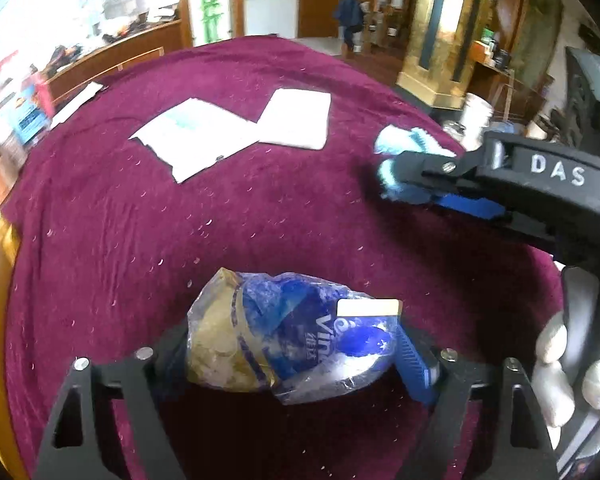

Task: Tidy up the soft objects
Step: 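Grasp the blue-wrapped snack bag with the left tool and lift it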

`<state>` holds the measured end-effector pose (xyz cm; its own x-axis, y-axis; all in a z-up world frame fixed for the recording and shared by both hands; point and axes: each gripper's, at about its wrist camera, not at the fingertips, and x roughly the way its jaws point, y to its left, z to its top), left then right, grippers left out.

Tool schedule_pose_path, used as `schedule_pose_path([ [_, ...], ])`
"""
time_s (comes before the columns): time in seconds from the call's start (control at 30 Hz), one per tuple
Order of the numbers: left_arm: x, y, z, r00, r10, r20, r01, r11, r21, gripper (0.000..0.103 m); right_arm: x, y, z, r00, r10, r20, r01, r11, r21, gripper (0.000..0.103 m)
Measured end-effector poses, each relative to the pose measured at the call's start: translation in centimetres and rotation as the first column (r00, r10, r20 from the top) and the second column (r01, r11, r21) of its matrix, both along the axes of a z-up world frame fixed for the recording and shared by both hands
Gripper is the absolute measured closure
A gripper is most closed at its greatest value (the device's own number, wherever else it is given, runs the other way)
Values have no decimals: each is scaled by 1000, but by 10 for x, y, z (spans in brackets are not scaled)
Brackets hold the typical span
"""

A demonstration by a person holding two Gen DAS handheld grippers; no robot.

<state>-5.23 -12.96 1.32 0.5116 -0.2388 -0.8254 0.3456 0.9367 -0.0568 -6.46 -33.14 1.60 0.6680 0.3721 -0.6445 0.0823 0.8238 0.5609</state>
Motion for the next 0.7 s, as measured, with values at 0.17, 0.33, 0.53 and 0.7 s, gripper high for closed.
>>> schedule_pose_path([
  [0.17, 4, 9, 4, 1000, -20, -8, 19, 998, -66, 18, 0, 1, -1, 1000, 0, -2, 0, 1000, -8, 59],
  [0.33, -4, 21, 11, 1000, -6, 5, 7, 996, -90, 18, 1, 4, -1, 1000, 5, -4, -5, 1000, -25, 59],
  [0.53, -32, 28, 28, 997, -18, 77, 21, 999, -39, 18, 2, 6, -2, 1000, -1, -16, 1, 999, -50, 59],
  [0.7, -52, 48, 40, 994, -3, 110, 6, 999, -31, 18, 2, 8, -3, 1000, -11, -21, 10, 997, -72, 59],
])
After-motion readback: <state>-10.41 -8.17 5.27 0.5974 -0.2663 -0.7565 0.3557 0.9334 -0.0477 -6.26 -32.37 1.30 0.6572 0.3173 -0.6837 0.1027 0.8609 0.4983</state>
